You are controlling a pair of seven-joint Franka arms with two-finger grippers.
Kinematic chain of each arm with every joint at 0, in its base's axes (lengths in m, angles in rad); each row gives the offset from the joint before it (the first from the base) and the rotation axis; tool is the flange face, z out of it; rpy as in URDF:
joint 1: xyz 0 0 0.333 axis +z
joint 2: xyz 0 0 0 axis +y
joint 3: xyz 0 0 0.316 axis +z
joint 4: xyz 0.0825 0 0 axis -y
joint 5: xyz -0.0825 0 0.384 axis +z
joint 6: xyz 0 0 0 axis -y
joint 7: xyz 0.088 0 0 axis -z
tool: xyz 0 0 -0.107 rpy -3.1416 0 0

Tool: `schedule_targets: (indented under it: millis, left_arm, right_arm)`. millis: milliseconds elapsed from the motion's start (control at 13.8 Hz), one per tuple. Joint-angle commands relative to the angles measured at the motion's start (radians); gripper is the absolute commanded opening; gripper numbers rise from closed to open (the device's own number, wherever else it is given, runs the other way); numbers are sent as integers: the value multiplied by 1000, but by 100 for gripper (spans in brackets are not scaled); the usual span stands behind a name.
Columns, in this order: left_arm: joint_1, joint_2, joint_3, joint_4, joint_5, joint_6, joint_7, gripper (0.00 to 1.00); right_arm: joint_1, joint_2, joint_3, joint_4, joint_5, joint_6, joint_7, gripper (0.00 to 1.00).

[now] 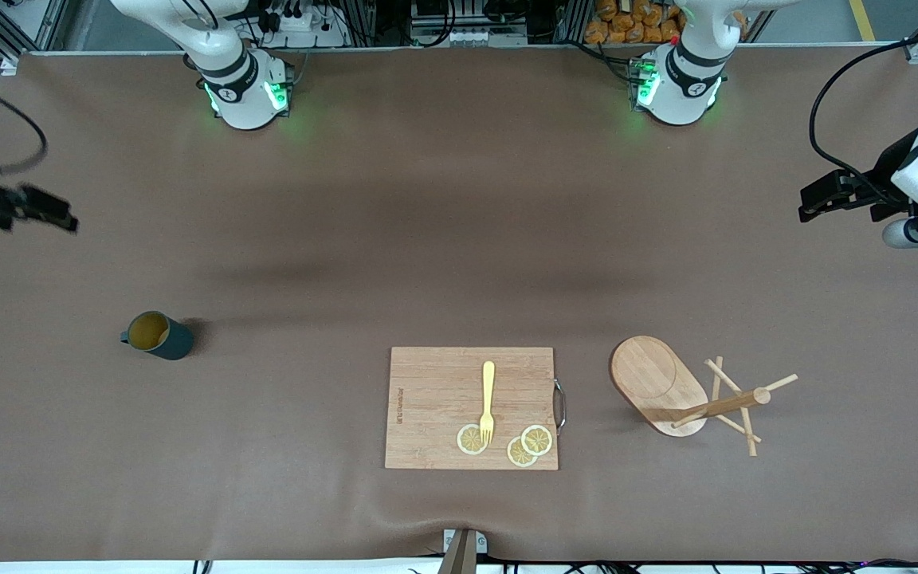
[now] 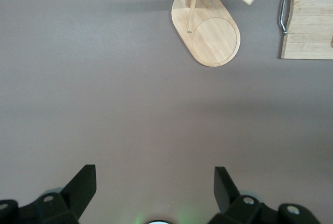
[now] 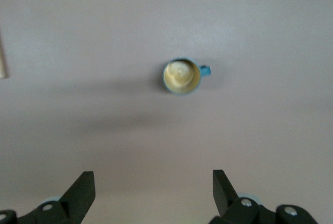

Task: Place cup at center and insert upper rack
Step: 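Reach the right gripper down to the teal mug's rim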

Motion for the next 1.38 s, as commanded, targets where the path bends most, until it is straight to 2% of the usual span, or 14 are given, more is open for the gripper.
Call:
schedule_targets:
  millis: [0, 218, 508, 725, 1305]
  left_arm:
    - [1, 3, -3, 16, 9, -1, 0, 100]
    - [-2, 3, -3, 16, 10, 0, 0, 100]
    - [-4, 3, -3, 16, 10, 0, 0, 100]
    - [-4, 3, -3, 16, 10, 0, 0, 100]
    - [-16, 5, -4, 13, 10, 0, 0, 100]
  right_arm:
    - [11, 166, -2, 21, -2, 138, 5, 100]
    - [13, 293, -2, 23, 3, 214, 6, 100]
    - [13, 382, 5, 23, 20, 263, 3, 91]
    - [5, 418, 3, 20, 136, 268, -102, 91]
    - [-19, 462, 1, -25, 137, 335, -153, 91]
